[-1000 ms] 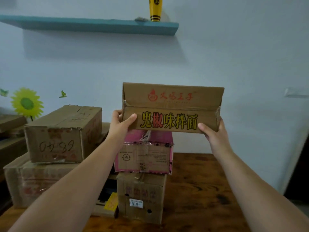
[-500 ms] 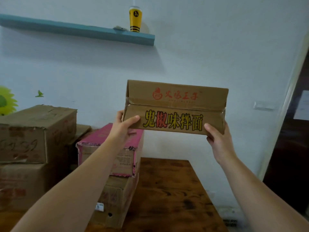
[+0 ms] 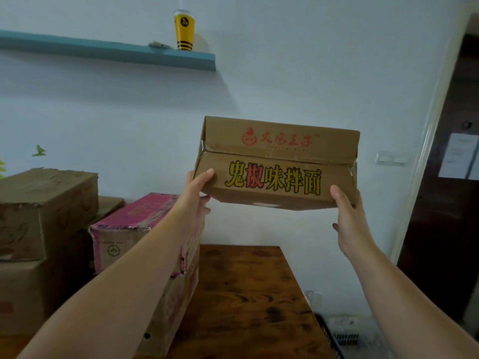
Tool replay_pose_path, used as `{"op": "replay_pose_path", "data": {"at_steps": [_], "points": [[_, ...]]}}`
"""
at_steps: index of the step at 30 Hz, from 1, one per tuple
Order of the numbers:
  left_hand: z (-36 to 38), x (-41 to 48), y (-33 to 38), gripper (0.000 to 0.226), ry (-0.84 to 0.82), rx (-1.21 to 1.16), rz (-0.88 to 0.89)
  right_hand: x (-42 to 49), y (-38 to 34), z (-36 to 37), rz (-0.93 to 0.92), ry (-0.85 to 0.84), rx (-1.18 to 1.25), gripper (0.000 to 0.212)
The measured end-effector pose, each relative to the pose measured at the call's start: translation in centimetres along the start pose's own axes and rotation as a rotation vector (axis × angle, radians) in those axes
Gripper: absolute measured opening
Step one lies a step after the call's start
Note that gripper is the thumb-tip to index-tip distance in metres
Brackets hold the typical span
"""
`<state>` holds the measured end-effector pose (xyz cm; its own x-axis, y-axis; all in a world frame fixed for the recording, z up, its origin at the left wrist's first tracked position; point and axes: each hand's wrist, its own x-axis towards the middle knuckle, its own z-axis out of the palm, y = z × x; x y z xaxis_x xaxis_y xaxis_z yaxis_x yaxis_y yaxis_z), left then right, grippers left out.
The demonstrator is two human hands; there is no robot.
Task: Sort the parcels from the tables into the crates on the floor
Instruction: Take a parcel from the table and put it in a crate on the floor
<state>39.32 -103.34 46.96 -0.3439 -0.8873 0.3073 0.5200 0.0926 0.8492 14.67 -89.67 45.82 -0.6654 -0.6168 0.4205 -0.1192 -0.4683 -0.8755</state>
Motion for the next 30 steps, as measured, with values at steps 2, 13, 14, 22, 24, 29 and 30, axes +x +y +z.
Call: {"op": "replay_pose_path", "data": {"at_steps": [2,13,14,22,24,29,30], "points": [[0.0,0.3,-0.1,0.043,0.033,-0.038,0.015,0.1,0.1,-0.2,0.0,-0.012,0.0,0.048],[-1.1,0.8,-3.9,0.064,0.069,0.338,0.0,-0.4,0.5,-0.8,0.007,-0.074,0.047,0.087],[-1.2,1.0,-4.3,0.058,0.121,0.393,0.005,-0.3,0.6,-0.8,-0.001,-0.08,0.033,0.09],[-1.6,1.4,-5.4,0.059,0.114,0.789,-0.019,-0.2,2.8,-1.7,-0.016,-0.007,-0.104,0.071],[-2.2,1.4,-5.7,0.06,0.05,0.808,-0.065,-0.2,3.0,-1.8,-0.004,-0.006,-0.091,0.069],[-3.0,0.8,-6.6,0.057,0.014,0.497,-0.137,0.2,3.3,-1.9,0.071,-0.056,-0.076,0.067],[-3.1,0.7,-6.8,0.059,0.02,0.52,-0.129,0.2,3.5,-2.0,0.073,-0.064,-0.091,0.07]]}}
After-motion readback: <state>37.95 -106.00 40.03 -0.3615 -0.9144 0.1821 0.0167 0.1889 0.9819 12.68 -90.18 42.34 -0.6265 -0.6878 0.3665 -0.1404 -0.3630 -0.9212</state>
